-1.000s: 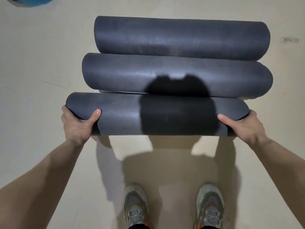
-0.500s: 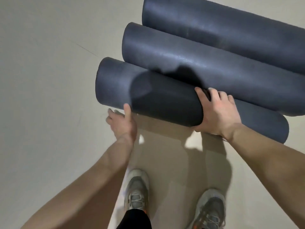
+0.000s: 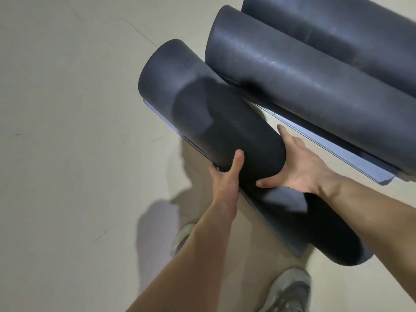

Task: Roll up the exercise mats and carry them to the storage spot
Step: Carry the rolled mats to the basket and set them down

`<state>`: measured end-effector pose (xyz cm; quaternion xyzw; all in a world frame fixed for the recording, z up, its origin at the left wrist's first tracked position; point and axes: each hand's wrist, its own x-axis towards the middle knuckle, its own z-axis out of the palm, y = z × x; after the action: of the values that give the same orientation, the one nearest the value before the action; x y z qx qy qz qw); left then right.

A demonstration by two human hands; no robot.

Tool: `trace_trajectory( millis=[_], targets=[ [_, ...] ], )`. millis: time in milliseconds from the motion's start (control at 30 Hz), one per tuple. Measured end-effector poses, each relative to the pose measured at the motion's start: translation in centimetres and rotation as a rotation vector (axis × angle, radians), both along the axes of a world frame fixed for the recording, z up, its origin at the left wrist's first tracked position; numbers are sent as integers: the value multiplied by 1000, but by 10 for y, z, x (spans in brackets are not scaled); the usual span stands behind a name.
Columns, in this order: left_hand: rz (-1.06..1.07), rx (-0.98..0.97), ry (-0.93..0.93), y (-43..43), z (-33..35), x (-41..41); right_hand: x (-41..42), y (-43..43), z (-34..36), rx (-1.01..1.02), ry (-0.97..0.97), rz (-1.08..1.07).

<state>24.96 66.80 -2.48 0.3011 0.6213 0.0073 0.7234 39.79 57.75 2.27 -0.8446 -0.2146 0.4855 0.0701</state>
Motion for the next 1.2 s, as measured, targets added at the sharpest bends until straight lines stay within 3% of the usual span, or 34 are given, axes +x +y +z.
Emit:
trace_trajectory(
  millis=[133,267,433,600,767,900,1067,1200],
  targets=[
    [3,106,23,4,35,-17,-42,9,16,83,-31,-24],
    [-131,214,26,24,125,-41,-73,8,88,233,24,-181],
    [-359,336,4,33,295,4,-52,-3,256,275,52,-444],
    [-624,383,-50,-17,485,78,-11,-69,450,307,-44,-708],
    [-904,367,-138,-117,637,136,0,-182,607,402,-118,-1016],
    [-1123,365,-207,-229,721,165,-12,-291,693,461,-180,-1268],
    [-1373,278,-325,-395,787,194,-32,-443,754,603,-368,-1581],
    [-1564,279,-437,-529,817,209,-43,-558,777,552,-441,-1780]
  ],
)
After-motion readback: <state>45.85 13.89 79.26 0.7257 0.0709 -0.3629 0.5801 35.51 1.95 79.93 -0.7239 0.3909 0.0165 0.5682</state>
